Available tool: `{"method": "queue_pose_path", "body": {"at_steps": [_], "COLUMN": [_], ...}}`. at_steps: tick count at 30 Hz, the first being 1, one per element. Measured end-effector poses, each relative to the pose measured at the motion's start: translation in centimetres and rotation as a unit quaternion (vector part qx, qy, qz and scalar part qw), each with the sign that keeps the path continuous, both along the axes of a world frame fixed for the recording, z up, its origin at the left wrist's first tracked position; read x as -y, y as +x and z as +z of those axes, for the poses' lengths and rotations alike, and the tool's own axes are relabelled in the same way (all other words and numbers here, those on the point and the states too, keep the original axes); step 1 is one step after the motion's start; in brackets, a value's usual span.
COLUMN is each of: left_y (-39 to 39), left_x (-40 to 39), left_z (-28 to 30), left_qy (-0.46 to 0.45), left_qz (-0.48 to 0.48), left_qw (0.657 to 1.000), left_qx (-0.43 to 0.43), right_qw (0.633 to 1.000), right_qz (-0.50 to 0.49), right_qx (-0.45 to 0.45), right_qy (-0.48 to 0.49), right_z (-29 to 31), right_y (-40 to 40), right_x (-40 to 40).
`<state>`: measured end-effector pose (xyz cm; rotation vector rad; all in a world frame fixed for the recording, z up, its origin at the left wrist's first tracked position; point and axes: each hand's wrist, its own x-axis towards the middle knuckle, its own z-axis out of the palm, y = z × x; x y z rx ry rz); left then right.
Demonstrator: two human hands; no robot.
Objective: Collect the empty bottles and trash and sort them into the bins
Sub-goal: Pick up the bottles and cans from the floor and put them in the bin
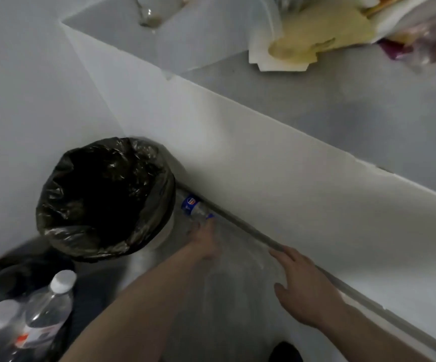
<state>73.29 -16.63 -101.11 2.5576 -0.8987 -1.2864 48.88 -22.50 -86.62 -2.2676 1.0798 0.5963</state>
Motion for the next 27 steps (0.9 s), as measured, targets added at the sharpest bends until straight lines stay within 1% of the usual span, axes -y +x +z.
{"method": "queue_pose_path", "body": {"at_steps": [1,3,4,7,9,12,14,15,17,20,23,27], "left_y": [0.4,1.3,1.7,2.0,1.7,0.5,-0.4,-0.8,-1.8,-3.0,-3.5,-3.6], "left_x": [0.7,2.2,2.8,3.7,3.5,2.6,1.7,1.3,0.7,-0.9,-4.0,-11.7], "left_z": [-1.2,-4.0,-4.6,-6.4,-6.6,-4.3,-0.9,0.9,5.7,13.3,21.7,32.3], "left_qy": [-0.009,-0.005,0.001,0.024,0.029,0.053,0.068,0.072,0.082,0.079,0.06,-0.042], "left_qz": [0.018,0.025,0.017,0.044,0.054,0.039,0.019,0.001,-0.06,-0.18,-0.2,-0.2], "left_qw": [1.0,1.0,1.0,0.998,0.997,0.997,0.997,0.997,0.995,0.98,0.978,0.978], "left_qx": [-0.011,-0.016,-0.02,-0.046,-0.043,-0.031,-0.039,-0.028,-0.005,0.015,0.017,0.031], "right_qw": [1.0,1.0,0.999,0.997,0.996,0.996,0.997,0.998,0.999,1.0,0.999,0.996], "right_qz": [0.002,0.008,0.01,0.014,0.023,0.033,0.031,0.026,0.008,-0.012,-0.03,-0.049], "right_qx": [-0.005,-0.024,-0.034,-0.069,-0.082,-0.08,-0.071,-0.064,-0.045,-0.016,0.019,0.069], "right_qy": [-0.003,-0.007,-0.005,0.011,0.019,0.012,0.009,0.007,-0.006,-0.013,-0.003,-0.011], "right_z": [-0.5,-1.9,-2.5,-3.8,-3.6,-2.2,-0.3,0.8,3.6,8.6,14.0,21.4], "right_y": [-0.3,-0.9,-1.2,-1.8,-1.8,-1.1,-0.2,0.3,0.9,1.1,0.9,1.4], "right_x": [0.2,0.3,0.2,0.0,-0.1,0.2,0.4,0.5,0.2,-1.4,-4.4,-9.7]}}
